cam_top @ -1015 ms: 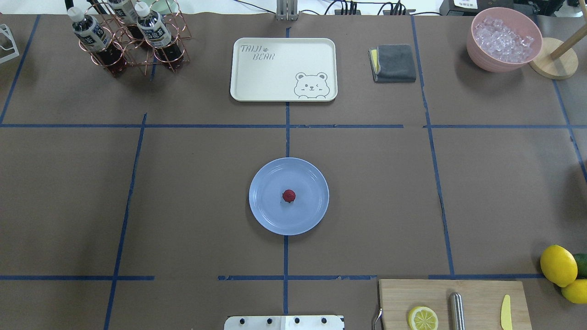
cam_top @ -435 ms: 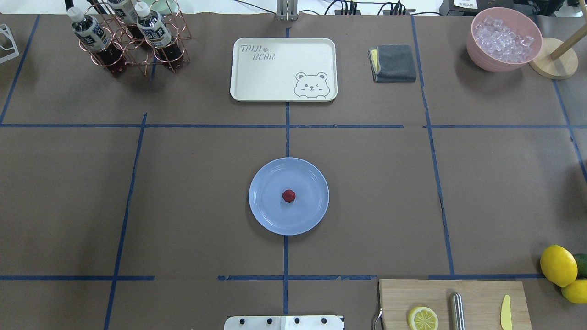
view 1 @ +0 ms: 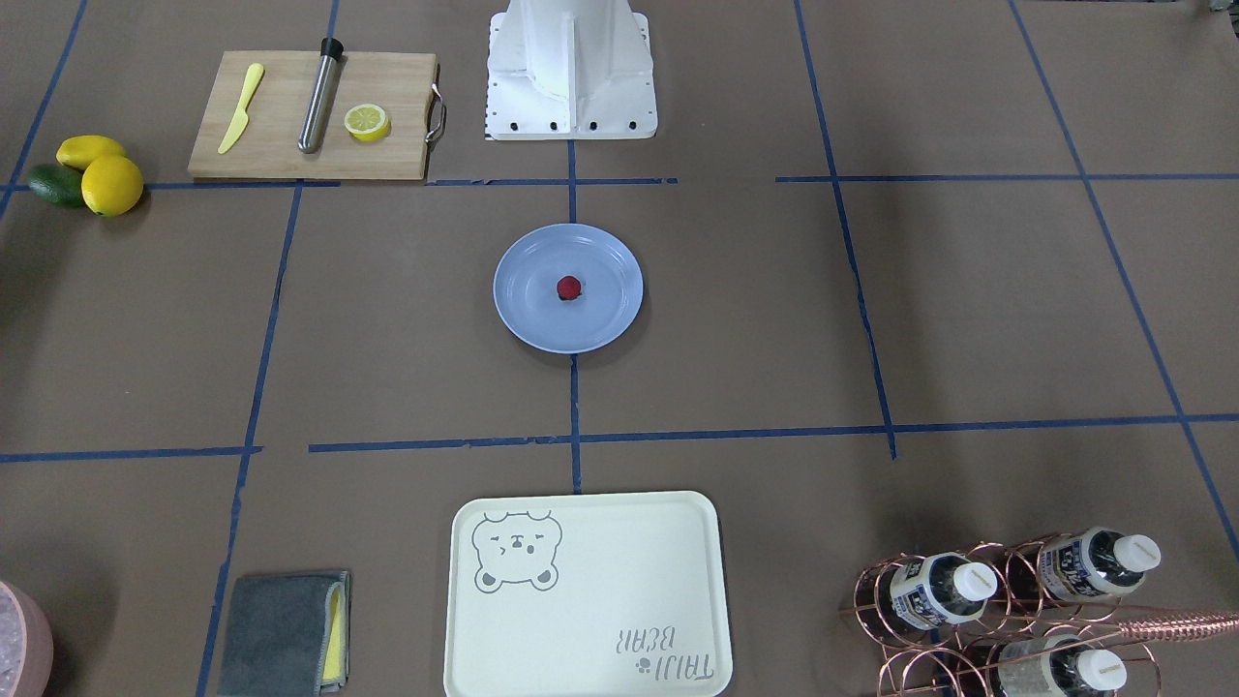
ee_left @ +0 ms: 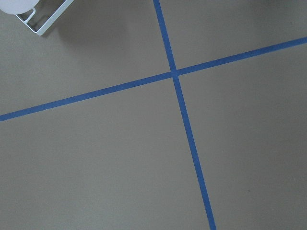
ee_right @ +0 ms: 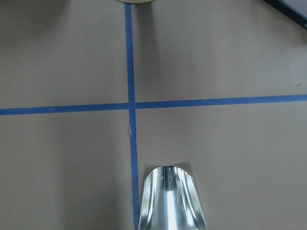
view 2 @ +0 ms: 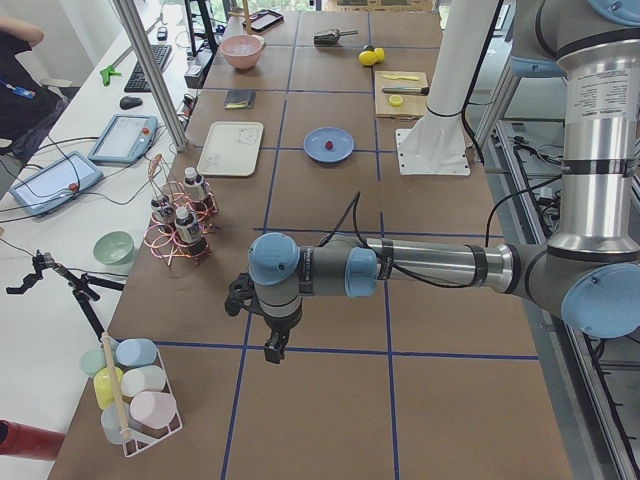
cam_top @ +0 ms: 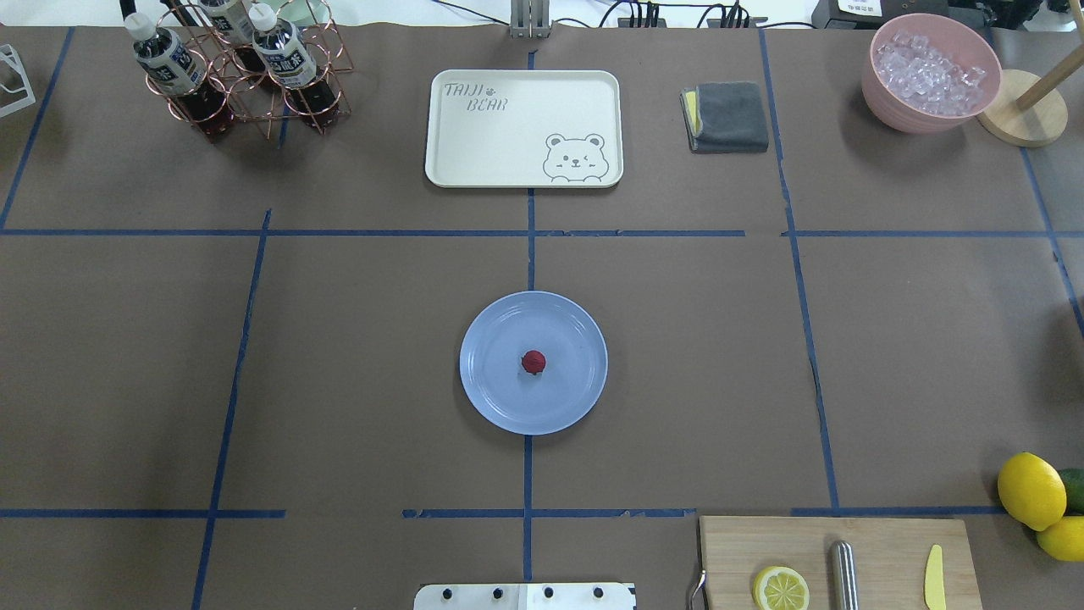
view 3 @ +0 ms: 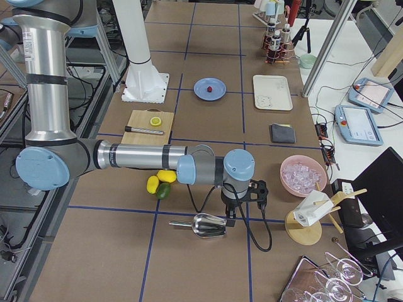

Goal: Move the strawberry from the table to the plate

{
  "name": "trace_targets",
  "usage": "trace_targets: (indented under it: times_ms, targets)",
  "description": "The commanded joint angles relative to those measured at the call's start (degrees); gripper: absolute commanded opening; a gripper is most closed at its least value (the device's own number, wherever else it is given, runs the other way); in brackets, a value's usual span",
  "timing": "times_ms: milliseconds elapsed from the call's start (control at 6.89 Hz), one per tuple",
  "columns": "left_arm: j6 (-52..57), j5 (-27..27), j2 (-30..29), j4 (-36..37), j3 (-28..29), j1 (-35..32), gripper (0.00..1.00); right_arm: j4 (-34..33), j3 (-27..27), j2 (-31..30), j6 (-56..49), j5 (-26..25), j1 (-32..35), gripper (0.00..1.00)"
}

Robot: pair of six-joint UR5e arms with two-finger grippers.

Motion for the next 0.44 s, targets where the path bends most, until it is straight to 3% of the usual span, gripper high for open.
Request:
trace_targets:
  times_ms: [0,290]
  targets:
    - [0.0,0.0,0.0,0.1,0.0,0.0,1.0,2.8,-0.4,-0.7,-0.3,-0.4,0.0,1.0]
    - [0.0,0.0,0.0,0.1,0.0,0.0,1.0,4.1,-0.8,-1.4,0.2,-0.2,0.0,1.0]
